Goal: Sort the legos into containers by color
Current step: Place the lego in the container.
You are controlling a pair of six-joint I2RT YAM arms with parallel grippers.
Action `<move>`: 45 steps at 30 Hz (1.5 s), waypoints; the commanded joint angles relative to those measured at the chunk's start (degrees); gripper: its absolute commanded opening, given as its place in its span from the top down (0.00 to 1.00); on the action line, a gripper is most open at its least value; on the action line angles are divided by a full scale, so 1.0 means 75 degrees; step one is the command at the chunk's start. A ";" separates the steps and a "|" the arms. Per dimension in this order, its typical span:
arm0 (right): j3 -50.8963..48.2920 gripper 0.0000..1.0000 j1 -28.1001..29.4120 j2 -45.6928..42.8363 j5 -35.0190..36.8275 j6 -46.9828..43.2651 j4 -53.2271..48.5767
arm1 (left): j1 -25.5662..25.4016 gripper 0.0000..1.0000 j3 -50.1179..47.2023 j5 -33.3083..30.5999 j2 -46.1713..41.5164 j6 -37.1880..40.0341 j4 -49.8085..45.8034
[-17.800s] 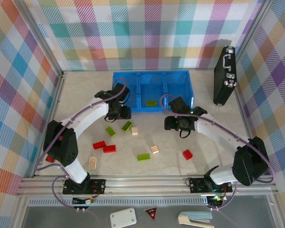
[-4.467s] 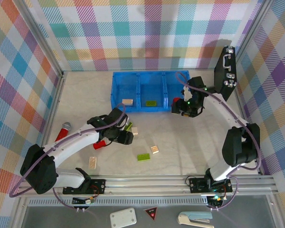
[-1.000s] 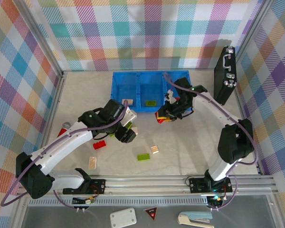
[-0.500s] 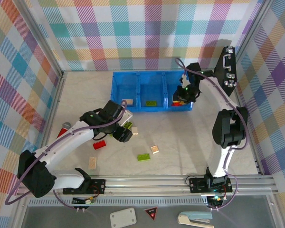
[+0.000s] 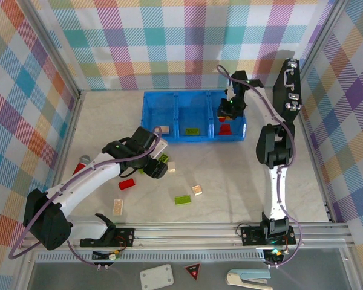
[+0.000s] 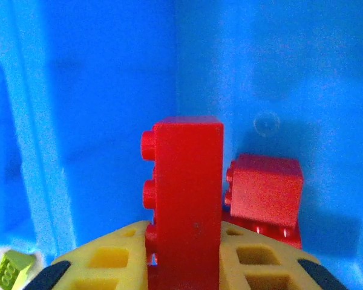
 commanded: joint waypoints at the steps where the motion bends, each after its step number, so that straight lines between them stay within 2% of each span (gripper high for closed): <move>1: 0.0607 0.75 -0.0101 0.0421 -0.0214 -0.0162 -0.0290 | 0.0091 0.25 -0.0021 -0.0047 0.0079 -0.0053 0.0021; 19: 0.1119 0.72 -0.0241 0.1840 -0.1370 -0.0267 0.0956 | 0.0115 0.25 -0.0009 0.0035 0.0320 -0.0041 0.0031; 22: 0.1162 0.67 -0.0241 0.1899 -0.1383 -0.0208 0.0952 | 0.0120 0.25 0.0012 0.0041 0.0366 -0.0032 0.0018; 27: 0.1174 0.58 -0.0243 0.1723 -0.1373 -0.0081 0.0842 | 0.0118 0.26 0.0026 0.0041 0.0373 -0.0035 0.0015; 45: 0.0384 0.58 -0.0243 0.0129 -0.1597 -0.0012 0.0373 | 0.0114 0.26 0.0060 -0.0026 -0.0211 -0.0324 -0.0121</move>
